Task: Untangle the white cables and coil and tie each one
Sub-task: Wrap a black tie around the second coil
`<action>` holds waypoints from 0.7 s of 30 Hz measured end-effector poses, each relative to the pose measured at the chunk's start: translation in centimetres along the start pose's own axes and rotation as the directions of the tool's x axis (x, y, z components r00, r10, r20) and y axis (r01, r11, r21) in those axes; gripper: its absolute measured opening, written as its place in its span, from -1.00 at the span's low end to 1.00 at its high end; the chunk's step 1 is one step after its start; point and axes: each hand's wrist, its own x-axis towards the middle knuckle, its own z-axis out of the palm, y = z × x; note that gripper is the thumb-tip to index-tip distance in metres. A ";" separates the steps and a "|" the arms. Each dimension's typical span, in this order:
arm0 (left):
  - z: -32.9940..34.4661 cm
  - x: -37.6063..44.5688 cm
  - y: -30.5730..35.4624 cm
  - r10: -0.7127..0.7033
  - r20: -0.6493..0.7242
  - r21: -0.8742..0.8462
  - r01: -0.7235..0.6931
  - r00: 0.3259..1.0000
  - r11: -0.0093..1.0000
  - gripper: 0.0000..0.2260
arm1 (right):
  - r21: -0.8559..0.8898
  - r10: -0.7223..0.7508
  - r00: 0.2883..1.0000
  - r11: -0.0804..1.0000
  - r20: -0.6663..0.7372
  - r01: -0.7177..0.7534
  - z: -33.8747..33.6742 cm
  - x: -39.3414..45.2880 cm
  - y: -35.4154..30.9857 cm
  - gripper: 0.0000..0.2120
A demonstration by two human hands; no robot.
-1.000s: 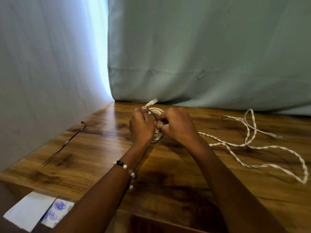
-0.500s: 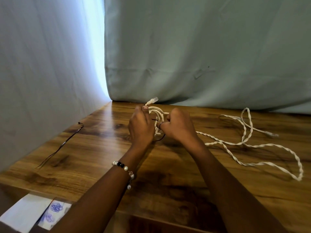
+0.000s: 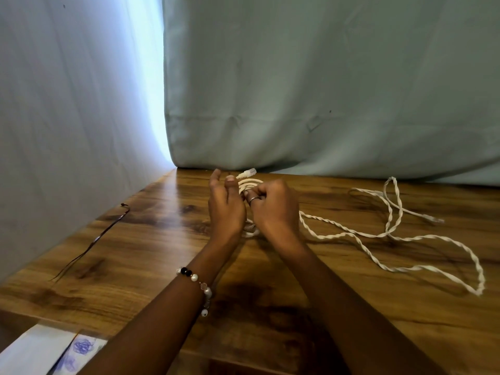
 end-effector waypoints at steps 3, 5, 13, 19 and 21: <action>0.2 0.5 0.1 -0.248 0.049 -0.251 0.252 0.968 0.935 -0.64 | -0.045 -0.016 0.998 0.999 -0.058 0.013 0.3 -0.6 -0.3 -0.81; 0.1 0.4 0.5 -0.365 0.071 -0.306 0.369 0.928 0.878 -0.65 | -0.106 -0.052 0.997 0.993 -0.058 0.045 0.1 -0.8 -0.4 -0.80; -0.1 0.4 0.6 -0.339 0.142 -0.357 0.368 0.930 0.859 -0.65 | -0.178 -0.010 1.000 0.984 0.007 0.011 -0.9 -0.7 -0.7 -0.84; -0.3 0.2 0.6 -0.247 0.108 -0.358 0.270 0.963 0.894 -0.78 | -0.193 0.009 0.999 0.981 0.046 0.000 -1.2 -0.6 -0.6 -0.84; -0.3 0.3 0.6 -0.247 0.100 -0.358 0.267 0.964 0.895 -0.82 | -0.182 0.025 0.999 0.983 0.040 -0.018 -1.1 -0.7 -0.5 -0.83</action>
